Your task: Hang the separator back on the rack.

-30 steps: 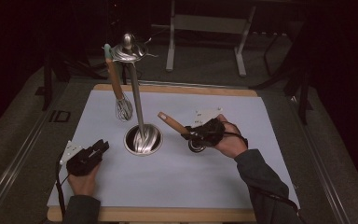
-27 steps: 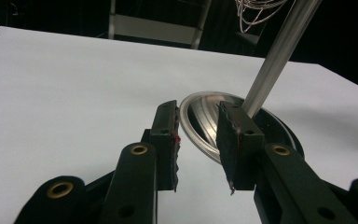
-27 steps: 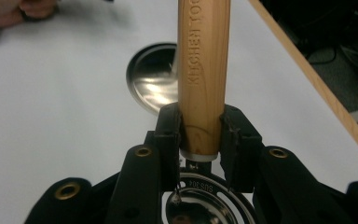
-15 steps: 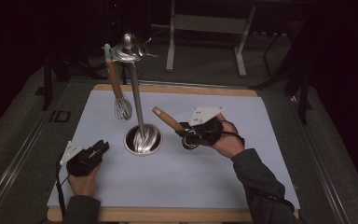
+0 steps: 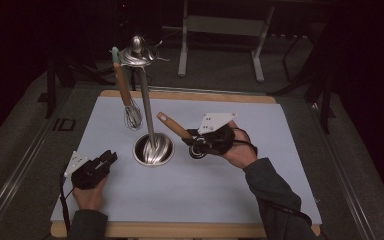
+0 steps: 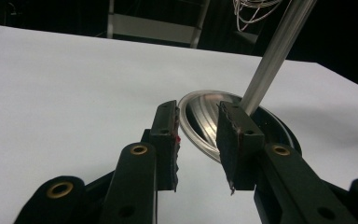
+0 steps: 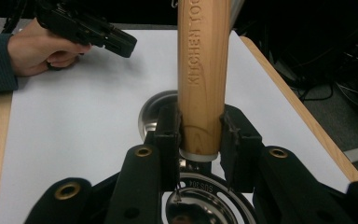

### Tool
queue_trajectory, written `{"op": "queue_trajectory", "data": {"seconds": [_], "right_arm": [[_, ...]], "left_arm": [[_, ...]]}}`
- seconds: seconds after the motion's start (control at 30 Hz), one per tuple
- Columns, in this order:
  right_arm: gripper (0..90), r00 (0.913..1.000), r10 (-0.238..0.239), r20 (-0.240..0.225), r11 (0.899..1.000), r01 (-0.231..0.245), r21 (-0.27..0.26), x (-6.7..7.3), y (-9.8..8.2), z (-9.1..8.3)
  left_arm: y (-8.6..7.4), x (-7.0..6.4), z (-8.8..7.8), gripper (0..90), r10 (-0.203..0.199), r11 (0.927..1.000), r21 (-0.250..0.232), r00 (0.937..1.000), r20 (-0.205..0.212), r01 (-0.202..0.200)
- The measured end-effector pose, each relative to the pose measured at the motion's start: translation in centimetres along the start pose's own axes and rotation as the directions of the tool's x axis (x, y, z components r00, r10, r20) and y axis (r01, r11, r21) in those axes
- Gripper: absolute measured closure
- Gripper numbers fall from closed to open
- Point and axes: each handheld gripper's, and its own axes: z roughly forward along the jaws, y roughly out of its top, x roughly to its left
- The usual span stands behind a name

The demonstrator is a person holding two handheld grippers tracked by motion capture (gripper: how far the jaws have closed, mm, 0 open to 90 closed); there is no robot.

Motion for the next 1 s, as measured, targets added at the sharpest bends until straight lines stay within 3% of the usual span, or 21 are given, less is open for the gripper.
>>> {"op": "queue_trajectory", "data": {"seconds": [0.23,1.0], "right_arm": [[70.1,0.9996,-0.029,-0.003,1.0,0.029,0.0,0.1,0.8,-0.1],[70.1,0.9999,-0.017,0.002,0.995,0.017,-0.099,-1.0,2.4,-2.2]], "left_arm": [[0.0,0.0,0.0,69.2,-0.004,1.0,-0.001,1.0,0.002,0.004],[0.0,0.0,0.0,69.2,-0.005,1.0,0.003,1.0,0.004,0.005]]}}
